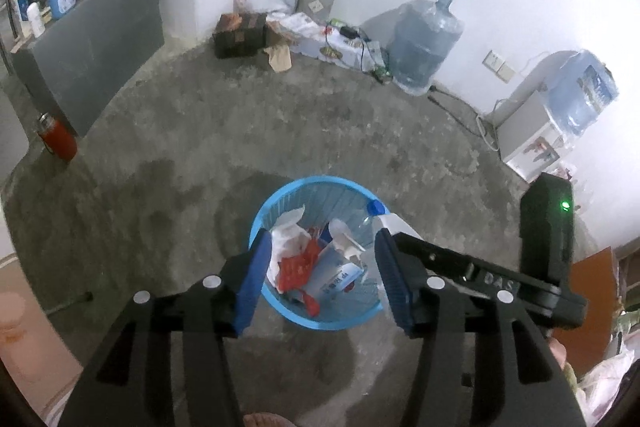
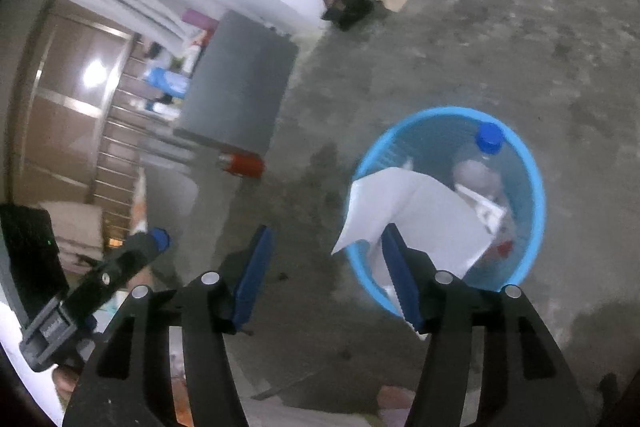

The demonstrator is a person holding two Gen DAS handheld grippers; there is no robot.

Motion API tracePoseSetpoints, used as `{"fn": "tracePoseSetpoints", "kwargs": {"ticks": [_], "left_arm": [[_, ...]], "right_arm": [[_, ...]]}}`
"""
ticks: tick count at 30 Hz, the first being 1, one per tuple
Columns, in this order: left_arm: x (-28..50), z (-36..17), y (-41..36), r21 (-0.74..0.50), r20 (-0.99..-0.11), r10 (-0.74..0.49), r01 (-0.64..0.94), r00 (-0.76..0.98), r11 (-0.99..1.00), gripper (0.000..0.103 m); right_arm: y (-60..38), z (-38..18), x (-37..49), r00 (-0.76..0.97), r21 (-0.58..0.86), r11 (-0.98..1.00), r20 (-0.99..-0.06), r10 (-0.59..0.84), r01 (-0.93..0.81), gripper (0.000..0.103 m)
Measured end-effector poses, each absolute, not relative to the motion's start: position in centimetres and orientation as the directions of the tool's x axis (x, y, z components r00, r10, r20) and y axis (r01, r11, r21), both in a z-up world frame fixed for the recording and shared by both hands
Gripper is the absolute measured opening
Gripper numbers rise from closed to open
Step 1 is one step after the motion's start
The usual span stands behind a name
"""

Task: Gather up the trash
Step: 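Open both grippers to drop the red bag and tissue into the basket, then move both open grippers back over the table toward the teal bag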

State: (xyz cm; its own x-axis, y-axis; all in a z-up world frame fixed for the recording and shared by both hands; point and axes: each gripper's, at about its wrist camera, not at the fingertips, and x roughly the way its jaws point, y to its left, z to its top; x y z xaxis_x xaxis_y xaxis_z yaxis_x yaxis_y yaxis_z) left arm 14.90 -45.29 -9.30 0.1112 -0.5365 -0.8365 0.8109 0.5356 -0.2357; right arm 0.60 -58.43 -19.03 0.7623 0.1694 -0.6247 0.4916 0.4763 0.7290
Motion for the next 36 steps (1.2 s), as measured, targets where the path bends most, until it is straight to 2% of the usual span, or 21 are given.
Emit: {"fn": "tracePoseSetpoints", "kwargs": {"ticks": [4, 8, 10, 17, 23, 36], "left_arm": [[14.6, -7.5, -43.7, -0.231, -0.817, -0.562, 0.817, 0.131, 0.528, 0.06], [14.2, -5.5, -41.6, -0.229, -0.799, -0.584, 0.825, 0.144, 0.517, 0.066], [14.1, -4.4, -40.1, -0.222, -0.787, -0.596, 0.829, 0.158, 0.513, 0.072], [14.3, -1.8, -34.9, -0.206, -0.755, -0.622, 0.824, 0.209, 0.527, 0.078], [14.4, -0.4, -29.9, -0.225, -0.734, -0.634, 0.793, 0.244, 0.565, 0.079], [13.4, 2.9, -18.1, -0.219, -0.67, -0.655, 0.749, 0.35, 0.625, 0.083]], "right_arm": [[-58.7, -19.8, 1.9, 0.759, 0.75, 0.463, -0.613, 0.219, 0.472, 0.073], [-58.6, -22.4, 3.3, 0.593, 0.585, 0.53, -0.785, 0.18, 0.614, 0.078], [-58.5, -23.7, 3.0, 0.525, 0.527, 0.537, -0.833, 0.174, 0.659, 0.078], [-59.1, -23.5, 0.6, 0.519, 0.52, 0.489, -0.841, 0.151, 0.701, 0.078], [-58.5, -21.6, -0.4, 0.539, 0.52, 0.492, -0.834, 0.117, 0.698, 0.078], [-48.7, -12.4, -4.4, 0.643, 0.487, 0.665, -0.766, 0.014, 0.566, 0.079]]}}
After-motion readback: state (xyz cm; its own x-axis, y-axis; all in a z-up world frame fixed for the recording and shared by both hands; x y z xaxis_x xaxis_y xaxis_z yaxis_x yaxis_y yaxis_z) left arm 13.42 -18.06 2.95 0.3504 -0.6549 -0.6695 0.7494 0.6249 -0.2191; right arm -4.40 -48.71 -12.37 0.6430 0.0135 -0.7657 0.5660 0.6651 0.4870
